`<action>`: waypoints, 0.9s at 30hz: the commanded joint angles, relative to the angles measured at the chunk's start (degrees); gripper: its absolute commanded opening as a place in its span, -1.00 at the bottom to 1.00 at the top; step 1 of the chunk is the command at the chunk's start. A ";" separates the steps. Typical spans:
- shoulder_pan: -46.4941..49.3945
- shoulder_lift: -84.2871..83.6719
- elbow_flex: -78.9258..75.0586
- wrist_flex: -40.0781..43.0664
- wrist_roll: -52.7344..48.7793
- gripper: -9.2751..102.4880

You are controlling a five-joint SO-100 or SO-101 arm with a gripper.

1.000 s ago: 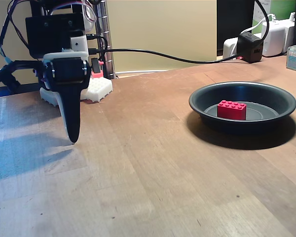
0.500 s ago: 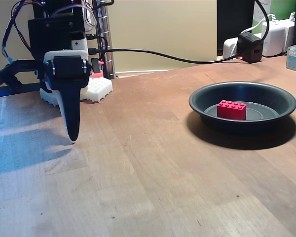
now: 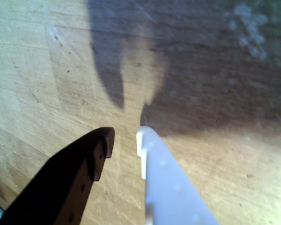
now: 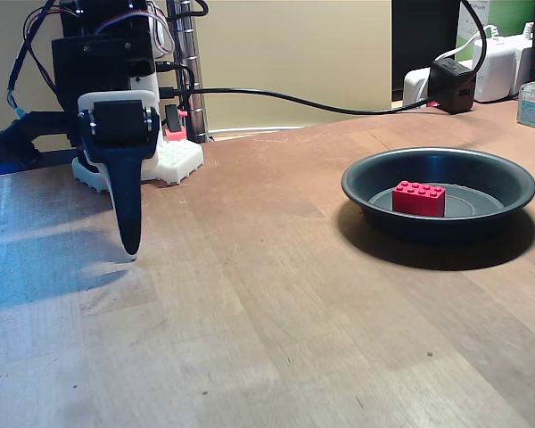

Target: Grasp a lego block and put it in the bin.

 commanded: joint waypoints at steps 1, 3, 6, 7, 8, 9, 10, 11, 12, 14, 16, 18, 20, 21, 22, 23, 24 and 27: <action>0.00 2.11 2.90 1.49 0.70 -0.84; 0.00 2.72 2.90 2.55 0.62 -0.84; 0.00 3.43 2.90 3.69 0.62 -0.84; 0.00 3.52 2.90 3.78 0.44 -0.84; 0.00 3.43 2.99 3.78 0.35 -0.84; 0.00 3.34 2.99 3.87 0.35 -0.84; 0.00 3.34 2.99 4.48 0.35 -0.84; 0.00 3.43 2.99 5.27 0.35 -0.84; 0.00 3.43 2.99 5.89 0.44 -0.84; 0.00 3.25 2.99 6.06 0.62 -0.84; 0.00 2.99 2.99 6.06 0.79 -0.84; 0.00 2.90 2.99 6.06 0.88 -0.84; 0.00 2.81 2.99 5.98 0.88 -0.84; 0.00 2.81 2.99 5.98 0.88 -0.84; 0.00 2.81 2.99 5.98 0.88 -0.84; 0.00 2.81 2.99 5.98 0.88 -0.84; 0.00 2.81 2.99 5.98 0.88 -0.84; -0.09 2.90 2.99 5.98 0.88 -0.83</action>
